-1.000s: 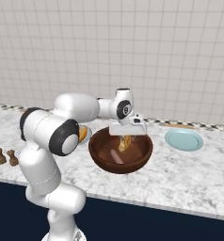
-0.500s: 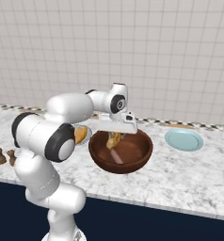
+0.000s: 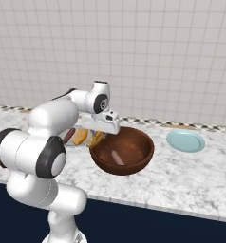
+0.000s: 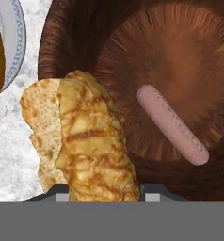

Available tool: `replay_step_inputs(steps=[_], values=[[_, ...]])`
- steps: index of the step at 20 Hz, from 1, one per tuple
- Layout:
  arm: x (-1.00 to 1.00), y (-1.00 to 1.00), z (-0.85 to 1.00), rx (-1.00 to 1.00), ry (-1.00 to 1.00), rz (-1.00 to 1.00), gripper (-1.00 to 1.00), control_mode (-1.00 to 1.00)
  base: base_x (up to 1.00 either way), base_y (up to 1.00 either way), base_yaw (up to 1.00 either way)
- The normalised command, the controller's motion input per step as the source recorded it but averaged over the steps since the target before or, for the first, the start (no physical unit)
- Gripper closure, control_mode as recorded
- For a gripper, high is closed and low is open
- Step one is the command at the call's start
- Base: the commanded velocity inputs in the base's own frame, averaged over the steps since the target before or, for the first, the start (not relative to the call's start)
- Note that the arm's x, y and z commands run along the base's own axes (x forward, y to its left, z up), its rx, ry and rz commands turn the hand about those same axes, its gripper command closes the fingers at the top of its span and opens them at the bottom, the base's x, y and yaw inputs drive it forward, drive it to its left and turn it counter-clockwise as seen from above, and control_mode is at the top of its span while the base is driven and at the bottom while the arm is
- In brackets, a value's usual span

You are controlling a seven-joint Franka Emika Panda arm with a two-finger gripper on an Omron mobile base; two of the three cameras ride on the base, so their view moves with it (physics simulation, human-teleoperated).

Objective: Place one bun and one sausage from the bowl on each plate.

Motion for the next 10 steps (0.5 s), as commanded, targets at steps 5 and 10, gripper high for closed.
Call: replay_step_inputs(steps=[5, 10], values=[[0.0, 0.24, 0.22, 0.0, -0.04, -0.25, 1.0, -1.0, 0.0, 0.0, 0.0], [0.0, 0.0, 0.03, 0.0, 0.0, -0.1, 1.0, -1.0, 0.0, 0.0, 0.0]])
